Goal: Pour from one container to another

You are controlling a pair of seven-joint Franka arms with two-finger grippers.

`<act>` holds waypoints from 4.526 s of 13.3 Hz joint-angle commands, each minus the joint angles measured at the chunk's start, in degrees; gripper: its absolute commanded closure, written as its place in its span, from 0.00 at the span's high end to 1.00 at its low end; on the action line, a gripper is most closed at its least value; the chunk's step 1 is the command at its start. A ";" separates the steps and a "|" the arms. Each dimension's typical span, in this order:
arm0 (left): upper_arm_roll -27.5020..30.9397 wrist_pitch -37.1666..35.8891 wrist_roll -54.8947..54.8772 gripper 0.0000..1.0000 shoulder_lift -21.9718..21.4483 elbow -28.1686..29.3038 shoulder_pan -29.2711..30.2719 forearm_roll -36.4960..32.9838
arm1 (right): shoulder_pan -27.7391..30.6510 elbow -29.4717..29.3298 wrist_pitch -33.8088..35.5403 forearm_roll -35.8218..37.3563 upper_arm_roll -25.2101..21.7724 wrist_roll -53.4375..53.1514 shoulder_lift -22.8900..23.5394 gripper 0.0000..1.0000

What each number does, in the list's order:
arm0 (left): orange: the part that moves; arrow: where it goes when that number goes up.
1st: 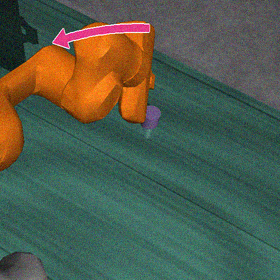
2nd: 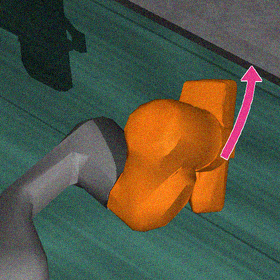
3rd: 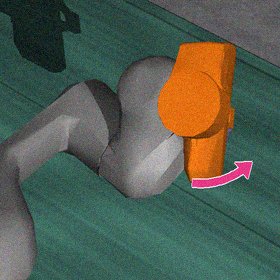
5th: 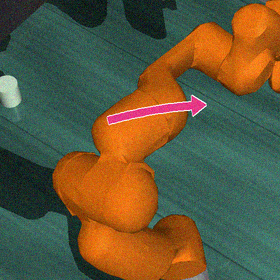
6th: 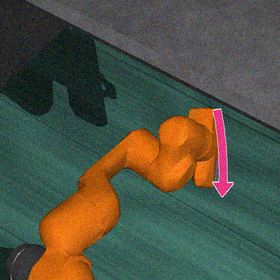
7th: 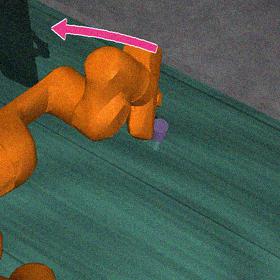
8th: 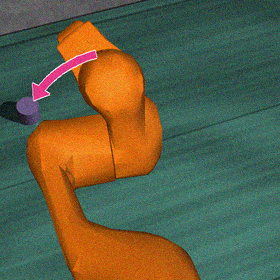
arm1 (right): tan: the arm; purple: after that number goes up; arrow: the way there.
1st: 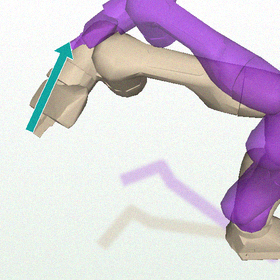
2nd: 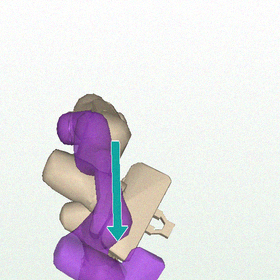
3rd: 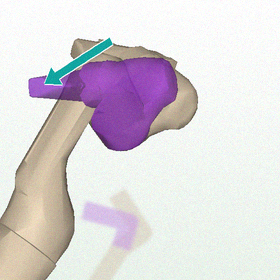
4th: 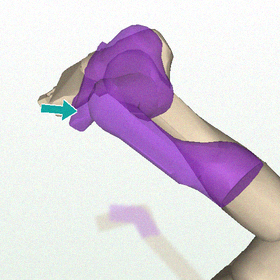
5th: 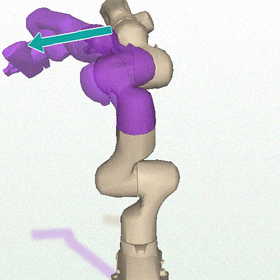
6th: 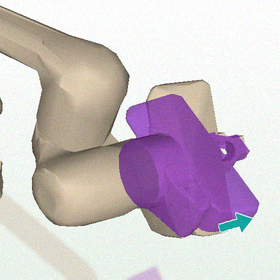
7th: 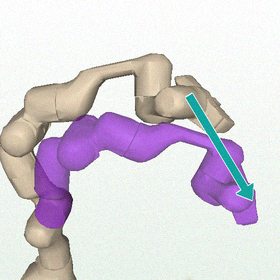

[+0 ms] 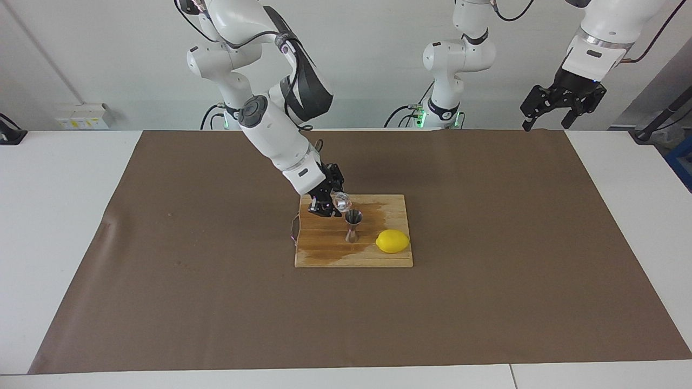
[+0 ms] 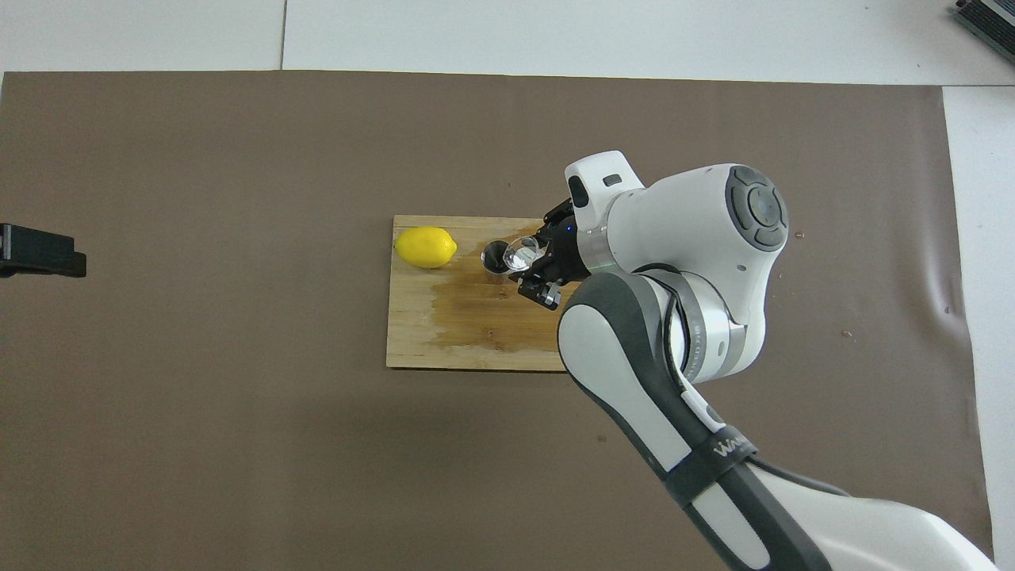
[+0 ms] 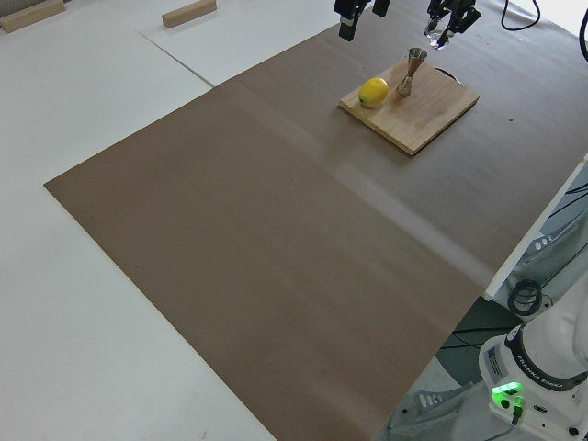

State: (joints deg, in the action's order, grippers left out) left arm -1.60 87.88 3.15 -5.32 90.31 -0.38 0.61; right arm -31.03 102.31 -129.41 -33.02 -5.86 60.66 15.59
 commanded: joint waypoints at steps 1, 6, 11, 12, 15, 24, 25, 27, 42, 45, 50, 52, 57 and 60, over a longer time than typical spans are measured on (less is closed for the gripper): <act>0.11 -0.43 0.46 1.00 -0.57 0.66 0.82 0.71 | -0.35 0.35 0.91 2.17 -0.29 -2.47 -0.91 0.00; 0.11 -1.40 0.45 1.00 -0.57 0.66 0.82 0.71 | -0.52 -2.20 4.86 5.68 -0.20 -5.82 0.23 0.00; 0.11 -1.49 0.45 1.00 -0.66 1.01 0.55 0.71 | 0.09 -5.71 5.31 5.77 -0.20 -8.01 3.04 0.00; 0.11 -1.14 0.45 1.00 -0.92 1.88 0.46 0.71 | 0.09 -6.06 5.31 5.95 -0.20 -8.54 3.31 0.00; 0.11 0.53 0.45 1.00 -2.15 4.17 0.55 0.71 | -0.17 -6.51 6.01 6.91 -0.20 -10.29 4.01 0.00; 0.11 4.66 0.19 1.00 -2.77 6.72 0.73 0.71 | -0.35 -10.63 10.41 10.25 0.06 -16.27 6.20 0.00; 0.11 4.66 0.10 1.00 -2.77 7.07 0.64 0.71 | -0.35 -11.68 10.41 10.86 0.06 -17.41 6.91 0.00; 0.11 5.97 0.10 1.00 -2.68 8.48 0.64 0.71 | -0.35 -12.66 10.41 10.87 -0.03 -18.82 7.53 0.00; 0.11 8.44 0.45 1.00 -0.04 8.66 0.55 0.71 | -0.61 -16.88 15.59 14.82 0.15 -25.33 9.72 0.00; 0.11 7.66 0.37 1.00 -0.04 8.66 0.64 0.71 | -0.61 -19.94 17.87 15.96 0.24 -27.07 11.21 0.00; 0.11 7.56 0.28 1.00 -0.13 8.48 0.55 0.71 | -0.52 -23.81 20.69 17.02 0.15 -28.93 13.41 0.00; 0.11 7.48 0.28 1.00 -0.22 8.48 0.29 0.71 | -0.52 -25.04 21.48 17.02 0.15 -29.37 13.94 0.00; 0.11 7.48 0.54 1.00 -0.22 8.57 0.55 0.71 | -0.61 -27.86 23.85 17.72 0.15 -31.04 15.70 0.00; 0.11 6.69 0.72 1.00 -0.31 8.66 0.55 0.71 | -0.61 -28.65 24.38 18.17 0.06 -31.66 16.40 0.00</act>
State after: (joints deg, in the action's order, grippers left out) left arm -1.43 94.96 3.26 -4.78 97.96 -0.16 0.61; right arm -31.79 76.62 -106.79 -16.45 -5.90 30.75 30.18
